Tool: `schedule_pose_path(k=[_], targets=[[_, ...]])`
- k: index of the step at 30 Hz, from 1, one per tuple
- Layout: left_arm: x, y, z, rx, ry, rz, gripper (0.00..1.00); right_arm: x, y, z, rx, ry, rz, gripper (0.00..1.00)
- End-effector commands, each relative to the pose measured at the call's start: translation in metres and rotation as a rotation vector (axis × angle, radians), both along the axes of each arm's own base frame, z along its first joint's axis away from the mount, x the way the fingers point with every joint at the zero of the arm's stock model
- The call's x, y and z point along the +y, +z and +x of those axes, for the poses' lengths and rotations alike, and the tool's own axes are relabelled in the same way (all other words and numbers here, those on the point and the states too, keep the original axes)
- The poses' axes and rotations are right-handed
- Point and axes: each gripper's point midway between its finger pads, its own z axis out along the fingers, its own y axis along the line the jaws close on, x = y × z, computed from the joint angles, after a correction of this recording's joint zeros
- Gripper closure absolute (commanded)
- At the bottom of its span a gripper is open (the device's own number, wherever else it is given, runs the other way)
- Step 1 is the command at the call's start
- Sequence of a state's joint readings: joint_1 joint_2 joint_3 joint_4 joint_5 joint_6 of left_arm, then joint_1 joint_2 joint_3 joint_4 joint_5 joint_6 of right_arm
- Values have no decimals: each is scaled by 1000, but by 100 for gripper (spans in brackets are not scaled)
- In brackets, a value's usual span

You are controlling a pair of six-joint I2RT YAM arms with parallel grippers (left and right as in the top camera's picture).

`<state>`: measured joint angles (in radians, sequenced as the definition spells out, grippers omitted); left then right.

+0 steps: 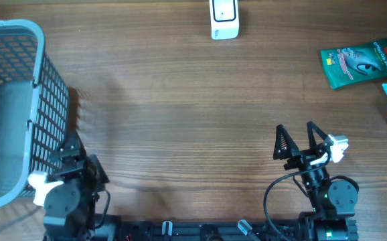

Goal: Scan the item barcode

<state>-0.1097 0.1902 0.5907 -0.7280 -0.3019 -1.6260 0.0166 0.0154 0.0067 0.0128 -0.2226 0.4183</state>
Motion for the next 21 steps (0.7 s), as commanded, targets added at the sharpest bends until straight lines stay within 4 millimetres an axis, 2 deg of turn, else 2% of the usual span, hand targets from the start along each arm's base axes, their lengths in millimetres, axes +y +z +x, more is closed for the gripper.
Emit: schedule_pose_path(k=[1,8,12,15,17,21], targets=[[9,30,2,-12,-72,490,0,-3,2,0,-10,-18,7,0],[9,26,5,5,-101,635,0,-3,2,0,-10,-18,7,0],[9,4,6,4,-110,664,0,-3,2,0,-10,-18,7,0],[8,-21,7,9,-117,656,0,-3,2,0,-10,-18,8,0],[6,-28,11,12,-124,659,0,-3,2,0,-10,-18,7,0],[-1,-29,20,3,-190,823,0,-3,2,0,-10,-18,7,0]])
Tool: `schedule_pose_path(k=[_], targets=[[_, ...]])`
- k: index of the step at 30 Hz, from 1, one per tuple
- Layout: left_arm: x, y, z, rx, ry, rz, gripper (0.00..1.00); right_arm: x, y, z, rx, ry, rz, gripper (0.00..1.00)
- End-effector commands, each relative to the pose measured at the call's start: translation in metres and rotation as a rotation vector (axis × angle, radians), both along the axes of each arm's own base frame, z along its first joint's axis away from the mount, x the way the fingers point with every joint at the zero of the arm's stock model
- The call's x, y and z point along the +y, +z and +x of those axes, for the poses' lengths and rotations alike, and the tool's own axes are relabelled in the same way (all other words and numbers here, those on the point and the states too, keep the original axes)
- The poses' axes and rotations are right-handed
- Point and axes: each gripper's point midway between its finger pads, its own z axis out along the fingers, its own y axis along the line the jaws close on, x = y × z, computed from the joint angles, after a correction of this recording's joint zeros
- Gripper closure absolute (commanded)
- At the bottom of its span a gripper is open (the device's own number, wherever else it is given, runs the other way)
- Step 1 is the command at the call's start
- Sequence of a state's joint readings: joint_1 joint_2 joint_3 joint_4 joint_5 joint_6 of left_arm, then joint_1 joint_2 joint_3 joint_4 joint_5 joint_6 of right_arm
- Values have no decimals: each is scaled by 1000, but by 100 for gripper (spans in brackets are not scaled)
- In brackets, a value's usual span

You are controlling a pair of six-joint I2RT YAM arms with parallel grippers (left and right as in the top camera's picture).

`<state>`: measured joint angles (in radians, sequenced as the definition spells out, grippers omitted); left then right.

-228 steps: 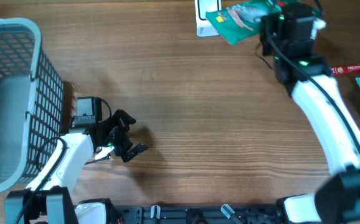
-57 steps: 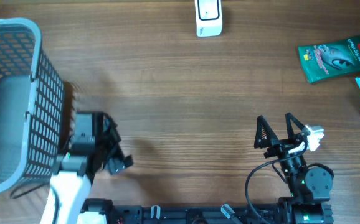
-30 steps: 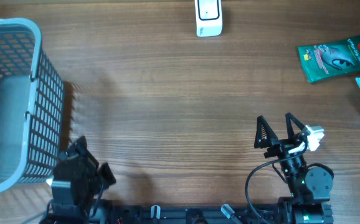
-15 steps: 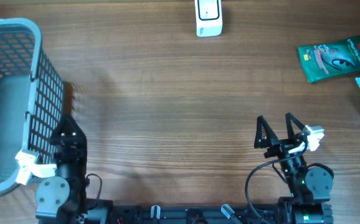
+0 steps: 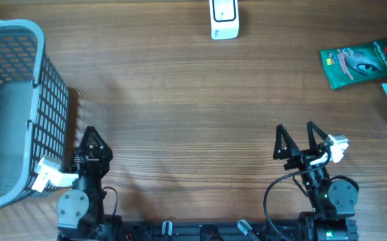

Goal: Scan the item barcode

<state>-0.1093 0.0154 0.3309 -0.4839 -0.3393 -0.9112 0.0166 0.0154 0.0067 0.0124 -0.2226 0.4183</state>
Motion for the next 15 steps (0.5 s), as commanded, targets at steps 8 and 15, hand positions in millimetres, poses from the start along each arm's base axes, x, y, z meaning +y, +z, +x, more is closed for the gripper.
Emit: schedule_pose_path(k=[8,15], targets=[[-18,-9,17,27,-183,467,0,-3,2,0,-11,-18,7,0],[-11,-52,29,74,-165,468,0,-3,2,0,-11,-18,7,0]])
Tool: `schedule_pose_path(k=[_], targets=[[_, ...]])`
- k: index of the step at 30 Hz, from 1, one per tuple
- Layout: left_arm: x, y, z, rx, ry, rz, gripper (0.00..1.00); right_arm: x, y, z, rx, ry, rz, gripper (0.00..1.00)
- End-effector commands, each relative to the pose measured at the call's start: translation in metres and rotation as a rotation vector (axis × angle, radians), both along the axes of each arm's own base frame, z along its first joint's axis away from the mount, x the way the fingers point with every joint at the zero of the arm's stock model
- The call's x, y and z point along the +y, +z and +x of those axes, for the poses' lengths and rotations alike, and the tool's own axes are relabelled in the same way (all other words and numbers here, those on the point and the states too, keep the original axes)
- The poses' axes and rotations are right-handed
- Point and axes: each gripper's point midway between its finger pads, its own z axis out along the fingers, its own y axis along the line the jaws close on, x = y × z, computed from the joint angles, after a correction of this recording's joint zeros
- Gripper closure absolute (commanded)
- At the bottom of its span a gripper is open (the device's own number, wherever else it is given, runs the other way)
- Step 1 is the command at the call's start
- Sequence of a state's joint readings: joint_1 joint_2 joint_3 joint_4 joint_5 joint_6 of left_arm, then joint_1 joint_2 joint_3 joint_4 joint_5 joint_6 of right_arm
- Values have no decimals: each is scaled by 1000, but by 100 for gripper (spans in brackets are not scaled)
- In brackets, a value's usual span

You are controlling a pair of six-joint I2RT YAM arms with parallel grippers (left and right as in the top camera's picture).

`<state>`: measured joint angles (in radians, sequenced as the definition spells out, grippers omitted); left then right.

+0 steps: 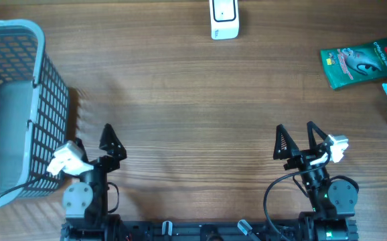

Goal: Scan the item barcode

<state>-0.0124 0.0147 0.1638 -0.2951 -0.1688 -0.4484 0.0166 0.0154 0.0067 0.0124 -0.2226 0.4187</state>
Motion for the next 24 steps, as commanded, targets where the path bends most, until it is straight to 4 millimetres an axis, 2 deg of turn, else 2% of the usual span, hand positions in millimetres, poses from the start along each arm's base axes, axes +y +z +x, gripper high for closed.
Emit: schedule_pose_path(k=[1,24], targets=[[-4,-21,8,2,-31,46,0,-3,2,0,-11,-18,7,0],[-20,-23,11,4,-155,245,0,-3,2,0,-11,-18,7,0]])
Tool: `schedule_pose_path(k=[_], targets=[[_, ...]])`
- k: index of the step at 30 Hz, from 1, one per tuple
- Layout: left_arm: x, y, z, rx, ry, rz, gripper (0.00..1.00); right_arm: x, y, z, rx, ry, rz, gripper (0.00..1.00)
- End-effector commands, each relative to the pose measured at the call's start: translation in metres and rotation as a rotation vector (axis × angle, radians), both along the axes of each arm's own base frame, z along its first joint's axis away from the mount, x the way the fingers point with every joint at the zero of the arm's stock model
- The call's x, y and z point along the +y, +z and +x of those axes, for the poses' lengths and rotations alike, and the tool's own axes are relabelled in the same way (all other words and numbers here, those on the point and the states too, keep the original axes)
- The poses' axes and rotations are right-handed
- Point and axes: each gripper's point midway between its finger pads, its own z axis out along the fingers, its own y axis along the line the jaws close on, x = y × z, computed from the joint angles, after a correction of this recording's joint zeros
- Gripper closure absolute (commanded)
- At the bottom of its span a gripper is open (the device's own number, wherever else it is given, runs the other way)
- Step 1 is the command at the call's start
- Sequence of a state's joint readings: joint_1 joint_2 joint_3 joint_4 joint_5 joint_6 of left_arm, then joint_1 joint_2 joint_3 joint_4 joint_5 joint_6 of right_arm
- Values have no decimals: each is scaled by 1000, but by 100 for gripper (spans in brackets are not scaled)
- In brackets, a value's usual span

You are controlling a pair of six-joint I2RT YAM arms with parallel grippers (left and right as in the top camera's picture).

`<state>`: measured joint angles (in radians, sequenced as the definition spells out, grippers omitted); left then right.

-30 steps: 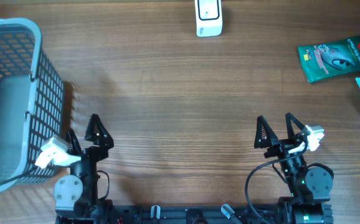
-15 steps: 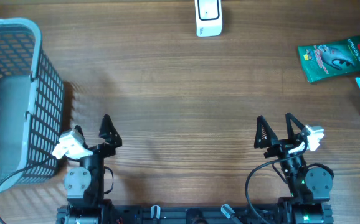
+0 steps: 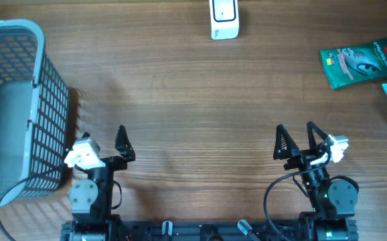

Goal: Scan the item barcode

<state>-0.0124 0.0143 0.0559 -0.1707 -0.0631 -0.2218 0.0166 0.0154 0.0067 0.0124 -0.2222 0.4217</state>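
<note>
The white barcode scanner [image 3: 223,19] stands at the far edge, centre. A green packet [image 3: 363,61] lies at the far right, apart from both arms. My left gripper [image 3: 108,143] sits low near the front edge, just right of the basket; one dark finger [image 3: 122,142] shows, the other is partly under its white wrist camera, and it looks open and empty. At the front right, my right gripper [image 3: 297,139] is open with nothing between its fingers.
A grey mesh basket [image 3: 49,100] fills the left side, close to the left arm. Two more items, a light green pack and a small bottle, lie at the right edge below the green packet.
My left gripper has shifted a little further right, away from the basket's corner. The right arm, scanner and packet have not moved.
At first my left gripper sat against the basket's front right corner. At each later moment it stood further right, and now it is clear of the basket wall. My right gripper has stayed open in the same spot throughout.
</note>
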Motion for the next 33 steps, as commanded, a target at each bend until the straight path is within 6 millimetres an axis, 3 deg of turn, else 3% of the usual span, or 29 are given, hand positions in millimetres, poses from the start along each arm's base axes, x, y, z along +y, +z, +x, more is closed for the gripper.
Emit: schedule_pose_path(k=[1,22,31,33], targets=[[-3,-1,0,-4,-23,36,0,-3,2,0,-11,-18,5,0],[-4,-1,0,-6,-24,5,0,-4,2,0,-14,-27,-5,0],[-4,-1,0,-6,-24,5,0,-1,-9,3,-58,-3,-404,0],[-4,-1,0,-6,-24,5,0,-3,-13,4,-42,-6,-419,0]])
